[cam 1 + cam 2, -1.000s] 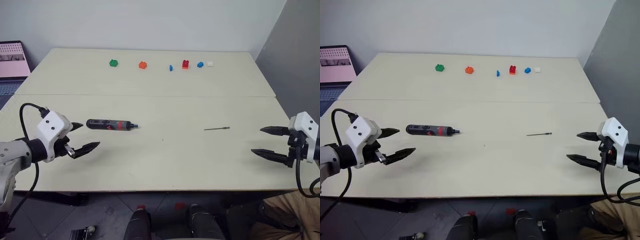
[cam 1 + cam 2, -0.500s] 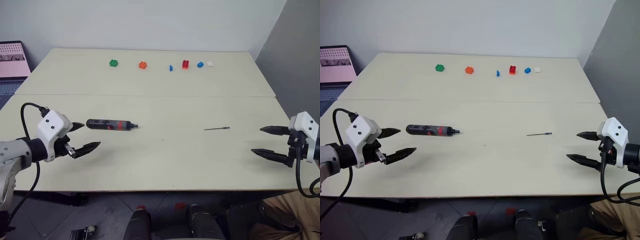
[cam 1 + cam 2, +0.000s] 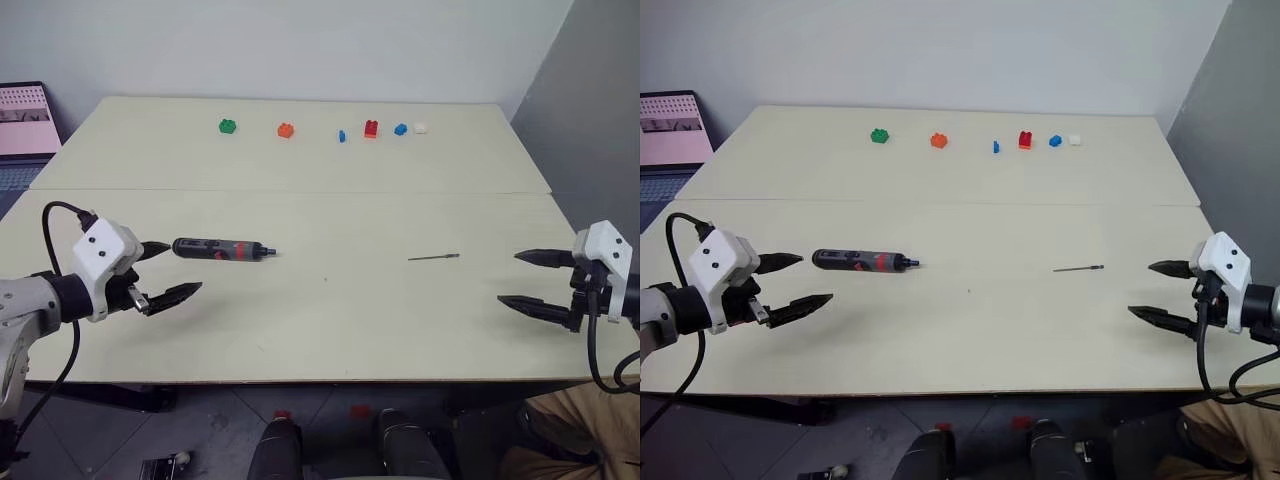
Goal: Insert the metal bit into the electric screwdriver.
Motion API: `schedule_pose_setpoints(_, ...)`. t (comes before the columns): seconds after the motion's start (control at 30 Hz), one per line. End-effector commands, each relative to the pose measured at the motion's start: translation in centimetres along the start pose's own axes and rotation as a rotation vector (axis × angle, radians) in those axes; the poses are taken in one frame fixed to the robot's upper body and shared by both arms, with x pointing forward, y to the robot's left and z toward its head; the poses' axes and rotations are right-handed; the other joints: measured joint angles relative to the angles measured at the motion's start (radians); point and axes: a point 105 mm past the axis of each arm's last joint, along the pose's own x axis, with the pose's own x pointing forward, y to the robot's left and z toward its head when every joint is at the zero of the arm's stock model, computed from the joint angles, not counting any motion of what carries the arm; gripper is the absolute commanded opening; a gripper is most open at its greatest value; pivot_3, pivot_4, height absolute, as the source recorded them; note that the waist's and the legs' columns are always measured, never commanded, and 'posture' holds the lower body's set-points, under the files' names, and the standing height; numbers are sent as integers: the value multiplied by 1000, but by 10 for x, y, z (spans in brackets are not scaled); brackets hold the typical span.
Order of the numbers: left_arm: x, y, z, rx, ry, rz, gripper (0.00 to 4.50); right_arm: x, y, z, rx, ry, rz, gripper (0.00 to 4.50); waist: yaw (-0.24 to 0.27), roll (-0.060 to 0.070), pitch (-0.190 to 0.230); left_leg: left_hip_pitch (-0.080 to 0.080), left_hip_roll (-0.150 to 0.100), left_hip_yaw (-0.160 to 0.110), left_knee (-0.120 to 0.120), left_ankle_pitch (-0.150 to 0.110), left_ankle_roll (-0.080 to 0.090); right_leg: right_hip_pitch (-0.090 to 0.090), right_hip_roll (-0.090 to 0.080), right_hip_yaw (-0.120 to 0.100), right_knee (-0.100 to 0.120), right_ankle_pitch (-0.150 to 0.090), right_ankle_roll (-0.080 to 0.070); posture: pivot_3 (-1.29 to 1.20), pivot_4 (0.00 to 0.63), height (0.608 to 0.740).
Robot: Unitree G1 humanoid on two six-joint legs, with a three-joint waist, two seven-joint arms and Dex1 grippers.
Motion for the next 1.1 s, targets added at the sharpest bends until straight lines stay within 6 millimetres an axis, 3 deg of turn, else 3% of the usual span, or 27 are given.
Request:
schedule_pose_setpoints(0.03,-9,11,13,20,-40,43,4470,0,0,10,-46,-22,-1,4500,0,0,0,0,0,0,0,0,0,0,0,0,0,0,0,0,150,740)
schedule_pose_setpoints(0.33,-5,9,26,98,-52,-36,4470,1,7,14,-50,-44,16,4500,0,0,0,0,0,0,0,0,0,0,1,0,1,0,0,0,150,740)
schedule_pose_setpoints(0.6,6,18,35,224,20,-134,4470,4,28,49,-43,-187,111,4500,0,0,0,0,1,-1,0,0,0,0,2,0,1,0,0,0,150,740)
schedule_pose_setpoints(0.8,25,24,42,376,104,-243,4470,15,50,69,-69,-248,199,4500,1,0,0,0,1,-2,1,0,0,0,3,0,1,0,0,0,150,740)
schedule_pose_setpoints(1.1,52,33,47,521,218,-381,4470,28,68,77,-78,-295,242,4500,1,0,0,-2,1,-3,1,0,0,0,4,0,1,3,4,0,150,740)
